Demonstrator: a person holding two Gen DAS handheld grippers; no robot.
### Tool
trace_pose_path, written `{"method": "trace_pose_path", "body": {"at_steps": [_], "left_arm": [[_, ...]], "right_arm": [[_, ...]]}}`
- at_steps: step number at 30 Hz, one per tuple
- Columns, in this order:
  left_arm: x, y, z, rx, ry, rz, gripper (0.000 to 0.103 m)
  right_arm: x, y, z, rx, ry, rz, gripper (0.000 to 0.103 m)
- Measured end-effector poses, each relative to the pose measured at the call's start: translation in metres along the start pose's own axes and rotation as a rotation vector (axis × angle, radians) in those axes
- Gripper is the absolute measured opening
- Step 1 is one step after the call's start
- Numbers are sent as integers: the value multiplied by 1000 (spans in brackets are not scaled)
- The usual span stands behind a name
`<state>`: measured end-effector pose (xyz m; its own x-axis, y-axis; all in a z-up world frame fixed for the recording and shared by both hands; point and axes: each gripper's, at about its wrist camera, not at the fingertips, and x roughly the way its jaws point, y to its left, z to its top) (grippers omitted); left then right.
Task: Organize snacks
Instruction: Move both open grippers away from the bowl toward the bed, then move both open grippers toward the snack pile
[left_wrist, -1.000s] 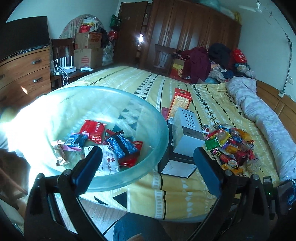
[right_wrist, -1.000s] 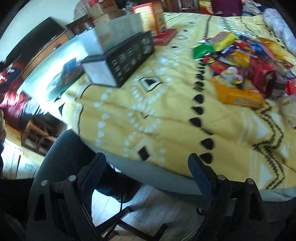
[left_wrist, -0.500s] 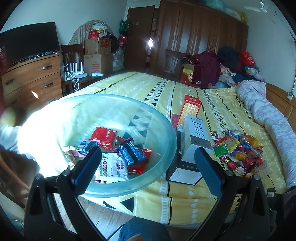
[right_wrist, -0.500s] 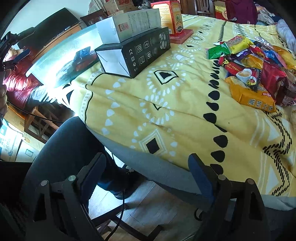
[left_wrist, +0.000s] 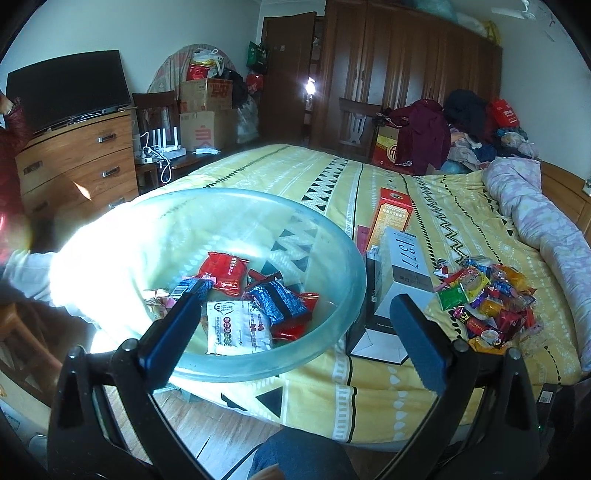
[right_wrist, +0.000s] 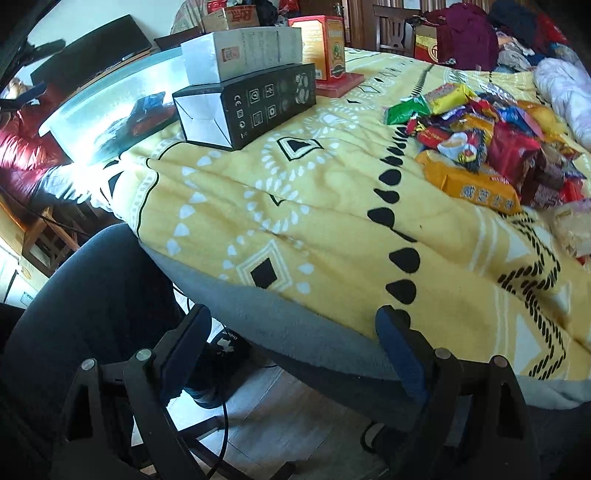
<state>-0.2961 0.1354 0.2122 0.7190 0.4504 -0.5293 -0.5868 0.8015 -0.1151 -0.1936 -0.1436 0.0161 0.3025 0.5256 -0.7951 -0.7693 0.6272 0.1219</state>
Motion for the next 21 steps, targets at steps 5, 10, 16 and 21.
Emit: {"method": "trace_pose_path", "body": {"at_steps": [5, 10, 16, 21], "left_arm": [[-1, -5, 3, 3, -10, -7, 103], [-5, -19, 5, 45, -59, -18, 103], [-9, -40, 20, 138, -161, -10, 103], [-7, -61, 32, 177, -204, -47, 103]], "right_arm": [[-1, 0, -2, 0, -1, -3, 92], [-10, 2, -1, -32, -41, -39, 92], [-22, -5, 3, -32, -111, -88, 92], [-23, -10, -1, -5, -104, -74, 92]]}}
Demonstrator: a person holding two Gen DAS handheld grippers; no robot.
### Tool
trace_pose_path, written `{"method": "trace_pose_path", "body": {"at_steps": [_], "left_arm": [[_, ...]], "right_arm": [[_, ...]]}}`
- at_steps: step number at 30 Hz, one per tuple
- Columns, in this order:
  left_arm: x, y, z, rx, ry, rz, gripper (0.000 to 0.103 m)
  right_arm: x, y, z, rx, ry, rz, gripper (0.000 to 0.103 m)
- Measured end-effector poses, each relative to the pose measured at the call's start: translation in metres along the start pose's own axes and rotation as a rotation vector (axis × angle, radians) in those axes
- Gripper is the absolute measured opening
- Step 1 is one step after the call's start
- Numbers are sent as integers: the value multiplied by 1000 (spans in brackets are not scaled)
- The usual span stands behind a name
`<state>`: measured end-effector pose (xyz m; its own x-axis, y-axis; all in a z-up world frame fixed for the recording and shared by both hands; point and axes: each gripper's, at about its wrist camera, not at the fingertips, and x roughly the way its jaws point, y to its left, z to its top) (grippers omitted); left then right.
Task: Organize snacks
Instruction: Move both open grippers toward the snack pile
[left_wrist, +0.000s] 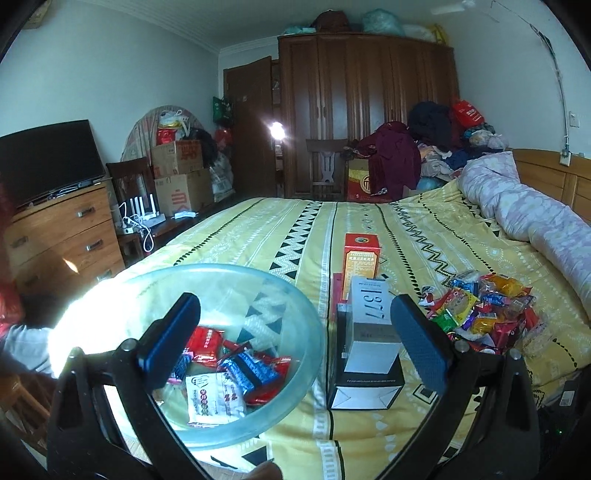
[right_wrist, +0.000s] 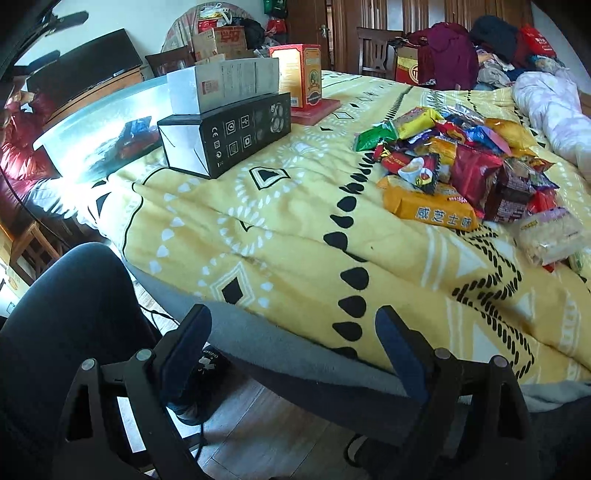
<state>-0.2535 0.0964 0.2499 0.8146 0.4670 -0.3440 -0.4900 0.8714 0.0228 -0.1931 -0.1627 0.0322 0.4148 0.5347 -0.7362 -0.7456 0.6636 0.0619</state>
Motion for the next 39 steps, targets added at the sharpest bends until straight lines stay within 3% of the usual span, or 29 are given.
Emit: {"method": "trace_pose_path", "body": {"at_steps": [16, 20, 23, 26, 34, 39], "left_arm": [[-35, -68, 26, -44, -11, -340, 103], [-49, -82, 41, -6, -45, -387, 103], [-55, -80, 50, -50, -56, -446, 103], [-54, -83, 48, -27, -59, -444, 103], [48, -142, 6, -62, 310, -607, 103], [138, -189, -42, -165, 565, -658, 101]], "right_arm": [[-18, -5, 0, 16, -51, -19, 92], [-22, -10, 1, 34, -62, -28, 92], [-31, -17, 2, 64, -90, -36, 92], [-43, -26, 4, 98, -129, -53, 92], [-73, -77, -1, 244, -202, -114, 92], [-74, -109, -13, 355, -181, -133, 92]]}}
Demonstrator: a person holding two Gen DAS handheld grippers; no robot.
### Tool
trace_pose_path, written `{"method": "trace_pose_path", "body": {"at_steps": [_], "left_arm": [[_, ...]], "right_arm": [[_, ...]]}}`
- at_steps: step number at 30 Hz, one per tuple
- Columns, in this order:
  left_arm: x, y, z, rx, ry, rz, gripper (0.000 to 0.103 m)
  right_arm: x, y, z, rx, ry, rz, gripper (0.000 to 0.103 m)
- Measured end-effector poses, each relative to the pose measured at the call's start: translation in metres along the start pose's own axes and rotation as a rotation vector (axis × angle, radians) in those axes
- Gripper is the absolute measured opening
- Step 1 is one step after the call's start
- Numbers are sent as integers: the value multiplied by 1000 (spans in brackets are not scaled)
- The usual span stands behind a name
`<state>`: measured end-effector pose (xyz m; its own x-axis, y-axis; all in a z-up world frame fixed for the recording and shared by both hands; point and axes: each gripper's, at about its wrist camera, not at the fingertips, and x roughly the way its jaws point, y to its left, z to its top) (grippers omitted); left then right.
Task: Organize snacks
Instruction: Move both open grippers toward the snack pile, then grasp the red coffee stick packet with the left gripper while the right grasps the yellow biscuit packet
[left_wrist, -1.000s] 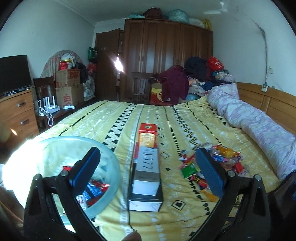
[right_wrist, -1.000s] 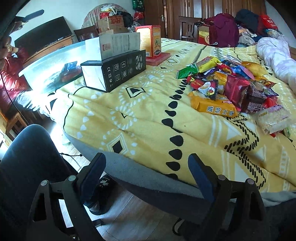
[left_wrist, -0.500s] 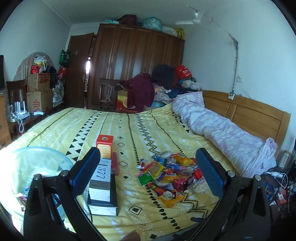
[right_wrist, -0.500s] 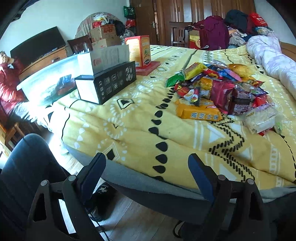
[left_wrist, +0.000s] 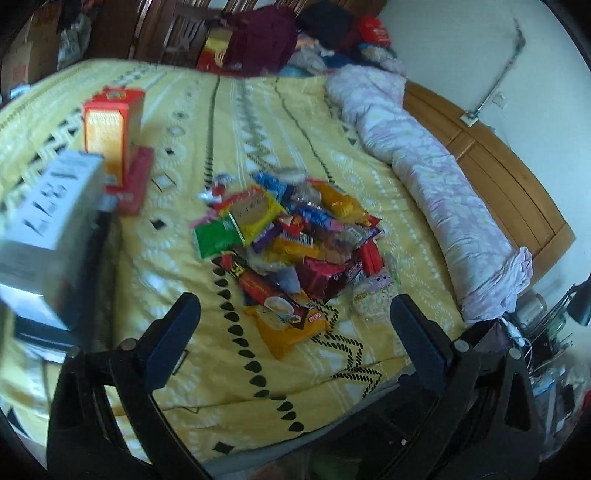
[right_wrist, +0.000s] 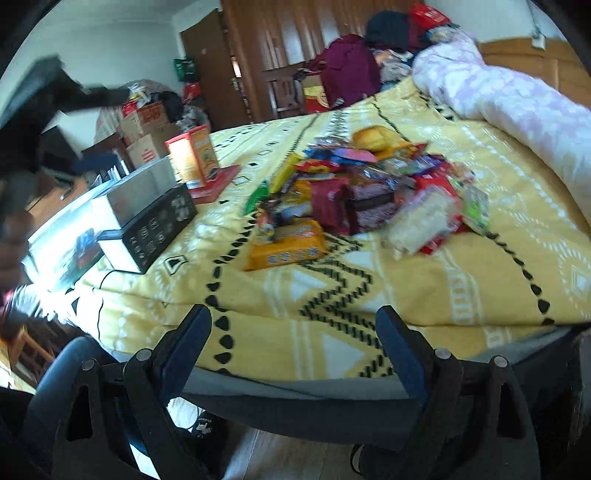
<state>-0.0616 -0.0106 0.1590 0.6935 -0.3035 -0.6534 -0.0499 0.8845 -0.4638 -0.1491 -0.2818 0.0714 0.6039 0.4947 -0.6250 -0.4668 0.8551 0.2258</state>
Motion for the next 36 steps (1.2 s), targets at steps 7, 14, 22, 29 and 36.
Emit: {"method": "trace_pose_path", "body": {"at_steps": [7, 14, 22, 29, 36], "left_arm": [[107, 30, 4, -192, 187, -40, 74], [146, 55, -11, -298, 265, 3, 59], [87, 48, -24, -130, 181, 34, 30], [31, 69, -30, -83, 121, 59, 30], [32, 82, -21, -124, 122, 52, 29]], "right_arm": [[15, -12, -5, 22, 59, 5, 92], [32, -25, -9, 55, 125, 11, 92], [40, -21, -7, 48, 145, 34, 92], [69, 2, 28, -48, 144, 97, 92], [128, 15, 66, -31, 201, 106, 96]]}}
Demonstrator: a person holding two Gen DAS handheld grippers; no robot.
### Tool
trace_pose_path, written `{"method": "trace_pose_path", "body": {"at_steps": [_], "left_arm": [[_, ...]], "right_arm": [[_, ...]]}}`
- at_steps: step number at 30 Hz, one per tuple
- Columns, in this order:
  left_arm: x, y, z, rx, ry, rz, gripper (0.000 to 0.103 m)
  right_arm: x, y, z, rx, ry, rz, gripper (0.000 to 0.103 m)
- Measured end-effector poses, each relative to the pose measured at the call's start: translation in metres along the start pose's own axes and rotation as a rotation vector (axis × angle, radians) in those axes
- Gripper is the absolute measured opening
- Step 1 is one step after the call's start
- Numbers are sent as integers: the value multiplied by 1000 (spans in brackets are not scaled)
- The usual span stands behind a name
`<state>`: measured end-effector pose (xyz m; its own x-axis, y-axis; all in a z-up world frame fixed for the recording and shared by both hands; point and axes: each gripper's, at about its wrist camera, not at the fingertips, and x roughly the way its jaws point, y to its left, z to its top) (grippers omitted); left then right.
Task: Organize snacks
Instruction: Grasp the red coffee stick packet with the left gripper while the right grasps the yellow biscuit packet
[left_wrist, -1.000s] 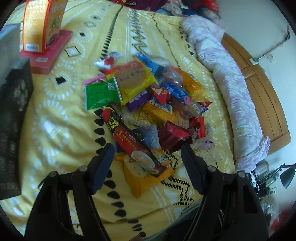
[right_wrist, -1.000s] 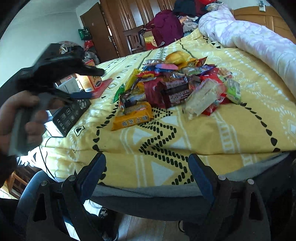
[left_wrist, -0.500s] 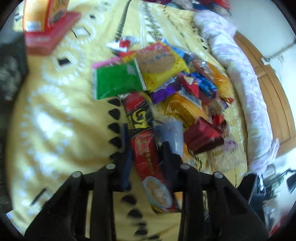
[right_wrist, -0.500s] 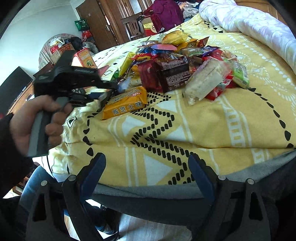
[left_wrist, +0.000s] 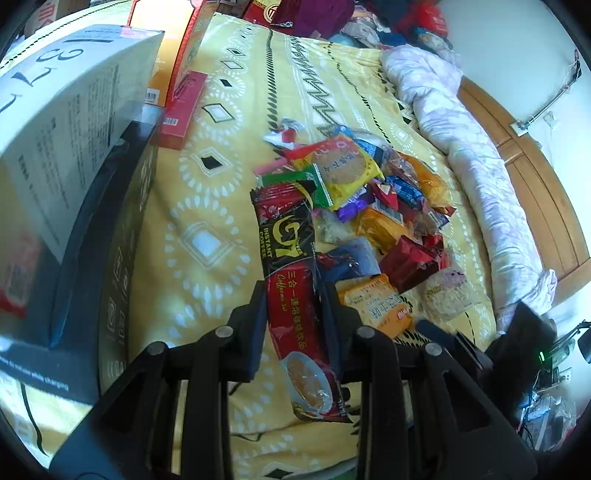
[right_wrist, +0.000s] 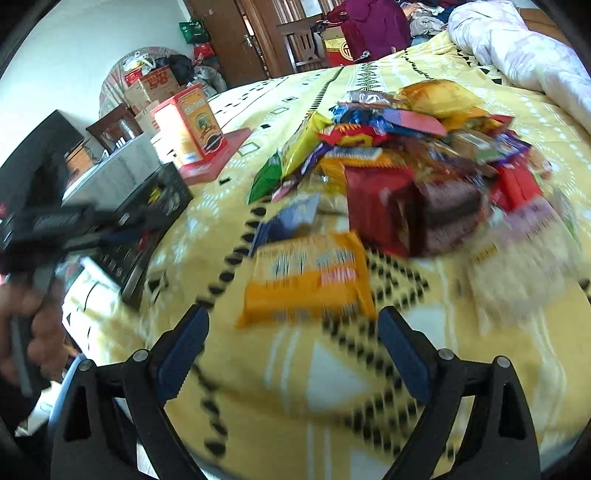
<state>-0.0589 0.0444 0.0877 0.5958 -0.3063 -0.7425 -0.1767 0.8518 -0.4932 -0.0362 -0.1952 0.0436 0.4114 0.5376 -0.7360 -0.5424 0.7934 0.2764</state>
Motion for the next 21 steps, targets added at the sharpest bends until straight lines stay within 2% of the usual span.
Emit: {"method": "trace_pose_path", "body": {"at_steps": [4, 10, 12, 13, 15, 21], "left_arm": [[1, 0, -2, -2, 8, -16, 29], [8, 0, -6, -4, 33, -21, 29], [9, 0, -6, -5, 35, -19, 29], [8, 0, -7, -2, 35, -20, 29], [7, -3, -8, 7, 30, -21, 27], [3, -9, -8, 37, 12, -24, 27]], "right_arm": [[32, -2, 9, 2, 66, -39, 97], [57, 5, 10, -84, 84, -103, 103], [55, 3, 10, -84, 70, -99, 95], [51, 1, 9, -75, 62, -94, 85], [42, -4, 8, -50, 46, -57, 79], [13, 4, 6, -60, -2, -28, 78]]}}
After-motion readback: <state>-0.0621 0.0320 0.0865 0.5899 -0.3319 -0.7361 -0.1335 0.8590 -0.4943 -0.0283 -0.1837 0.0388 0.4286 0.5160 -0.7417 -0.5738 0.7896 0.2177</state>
